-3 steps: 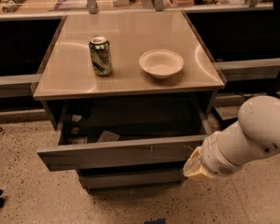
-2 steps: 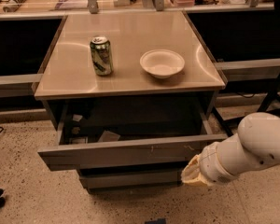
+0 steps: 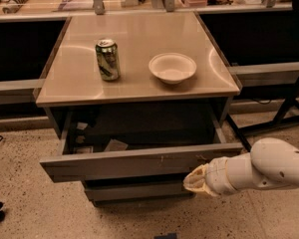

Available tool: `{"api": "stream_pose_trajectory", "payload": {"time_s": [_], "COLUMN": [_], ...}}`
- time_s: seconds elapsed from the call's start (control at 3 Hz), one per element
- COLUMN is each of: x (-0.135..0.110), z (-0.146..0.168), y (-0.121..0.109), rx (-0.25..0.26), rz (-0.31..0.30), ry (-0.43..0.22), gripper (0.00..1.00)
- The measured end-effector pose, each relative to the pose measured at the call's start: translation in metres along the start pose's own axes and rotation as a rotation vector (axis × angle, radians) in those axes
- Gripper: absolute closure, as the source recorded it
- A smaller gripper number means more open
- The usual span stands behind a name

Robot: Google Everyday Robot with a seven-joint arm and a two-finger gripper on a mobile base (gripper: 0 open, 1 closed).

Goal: Close top drawer

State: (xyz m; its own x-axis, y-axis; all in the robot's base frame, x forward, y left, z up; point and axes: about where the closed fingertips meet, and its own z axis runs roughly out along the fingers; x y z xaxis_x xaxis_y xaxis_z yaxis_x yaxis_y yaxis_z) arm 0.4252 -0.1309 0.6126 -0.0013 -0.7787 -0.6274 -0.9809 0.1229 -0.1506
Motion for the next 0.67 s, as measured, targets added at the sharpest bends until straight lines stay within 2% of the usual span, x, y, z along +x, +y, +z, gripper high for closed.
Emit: {"api": "stream_pose_trajectory", "payload": {"time_s": [0.33,0.67], "x": [-0.0039,-0.0039], "z": [0.0261,0.0261], "y": [-0.0280,-0.0281], "rx": [0.075,0.075], "rz": [-0.048,-0.048], "ry": [-0.086,-0.086], "gripper": [1.00,1.00]}}
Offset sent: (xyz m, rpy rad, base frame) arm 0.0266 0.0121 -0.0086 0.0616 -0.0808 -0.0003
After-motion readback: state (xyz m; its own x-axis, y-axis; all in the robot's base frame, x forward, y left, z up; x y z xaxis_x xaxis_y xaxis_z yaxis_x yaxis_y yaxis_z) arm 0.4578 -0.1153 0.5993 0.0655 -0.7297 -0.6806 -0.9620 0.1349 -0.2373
